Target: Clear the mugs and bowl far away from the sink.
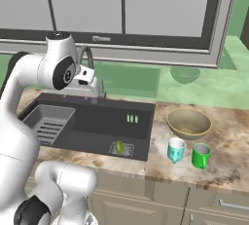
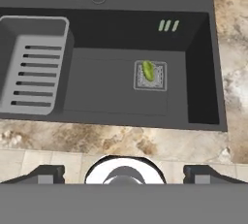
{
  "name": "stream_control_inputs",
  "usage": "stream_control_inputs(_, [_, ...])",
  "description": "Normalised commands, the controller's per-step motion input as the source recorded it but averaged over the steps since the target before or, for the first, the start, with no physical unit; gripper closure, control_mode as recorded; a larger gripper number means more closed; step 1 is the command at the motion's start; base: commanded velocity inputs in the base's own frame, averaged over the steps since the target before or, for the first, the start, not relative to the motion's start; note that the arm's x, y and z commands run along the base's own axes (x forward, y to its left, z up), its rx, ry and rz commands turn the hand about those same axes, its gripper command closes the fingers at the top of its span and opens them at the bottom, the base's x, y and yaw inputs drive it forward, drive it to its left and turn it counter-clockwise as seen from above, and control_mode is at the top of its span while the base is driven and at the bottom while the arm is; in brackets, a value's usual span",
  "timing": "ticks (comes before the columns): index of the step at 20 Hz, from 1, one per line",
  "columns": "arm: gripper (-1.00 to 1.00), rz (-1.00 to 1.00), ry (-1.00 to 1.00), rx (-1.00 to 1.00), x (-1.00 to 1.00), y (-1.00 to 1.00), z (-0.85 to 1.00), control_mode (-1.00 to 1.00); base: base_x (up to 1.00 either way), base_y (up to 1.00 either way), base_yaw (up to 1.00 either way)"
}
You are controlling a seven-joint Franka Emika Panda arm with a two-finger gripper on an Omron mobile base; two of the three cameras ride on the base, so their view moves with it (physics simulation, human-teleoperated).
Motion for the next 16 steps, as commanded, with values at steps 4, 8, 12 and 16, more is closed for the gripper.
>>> stream_control_inputs(4, [-1.00, 0.00, -0.05, -0.02, -0.74, 0.00, 0.00, -1.00, 0.00, 0.00, 0.00])
stream_control_inputs(8, [-1.00, 0.00, -0.10, -0.04, -0.78, 0.01, 0.02, -1.00, 0.00, 0.00, 0.00])
stream_control_inputs(12, [-1.00, 0.00, -0.15, -0.05, -0.76, 0.03, 0.12, -1.00, 0.00, 0.00, 0.00])
stream_control_inputs(16, [-1.00, 0.00, -0.20, -0.09, -0.72, 0.02, 0.24, -1.00, 0.00, 0.00, 0.00])
